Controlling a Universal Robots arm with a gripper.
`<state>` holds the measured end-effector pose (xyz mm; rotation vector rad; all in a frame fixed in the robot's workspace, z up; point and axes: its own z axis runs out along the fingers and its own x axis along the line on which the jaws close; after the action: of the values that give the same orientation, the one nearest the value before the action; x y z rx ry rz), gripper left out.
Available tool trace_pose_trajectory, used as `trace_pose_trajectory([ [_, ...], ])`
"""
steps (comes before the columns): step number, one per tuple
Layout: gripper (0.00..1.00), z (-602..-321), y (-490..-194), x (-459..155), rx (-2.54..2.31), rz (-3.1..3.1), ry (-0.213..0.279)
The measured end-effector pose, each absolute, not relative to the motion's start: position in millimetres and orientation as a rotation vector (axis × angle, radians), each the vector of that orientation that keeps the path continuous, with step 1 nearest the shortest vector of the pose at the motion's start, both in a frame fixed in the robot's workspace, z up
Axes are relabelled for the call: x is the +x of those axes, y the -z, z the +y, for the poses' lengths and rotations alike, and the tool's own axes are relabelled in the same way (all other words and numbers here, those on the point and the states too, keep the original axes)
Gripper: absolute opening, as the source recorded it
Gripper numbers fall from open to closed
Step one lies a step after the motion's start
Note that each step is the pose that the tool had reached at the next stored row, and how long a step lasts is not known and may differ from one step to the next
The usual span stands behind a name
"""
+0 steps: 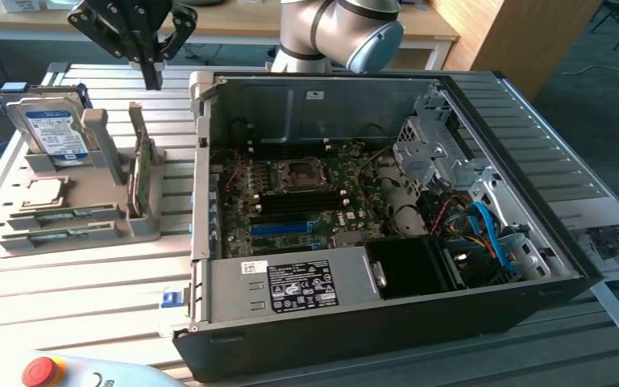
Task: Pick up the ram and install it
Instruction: 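Reach for the ram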
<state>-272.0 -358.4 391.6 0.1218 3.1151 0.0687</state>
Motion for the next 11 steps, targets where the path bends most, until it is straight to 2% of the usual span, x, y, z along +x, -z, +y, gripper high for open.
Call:
trace_pose_trajectory([
  [11, 0.11, -353.3, -391.5, -302.5, 0.122, 3.116, -0.069],
])
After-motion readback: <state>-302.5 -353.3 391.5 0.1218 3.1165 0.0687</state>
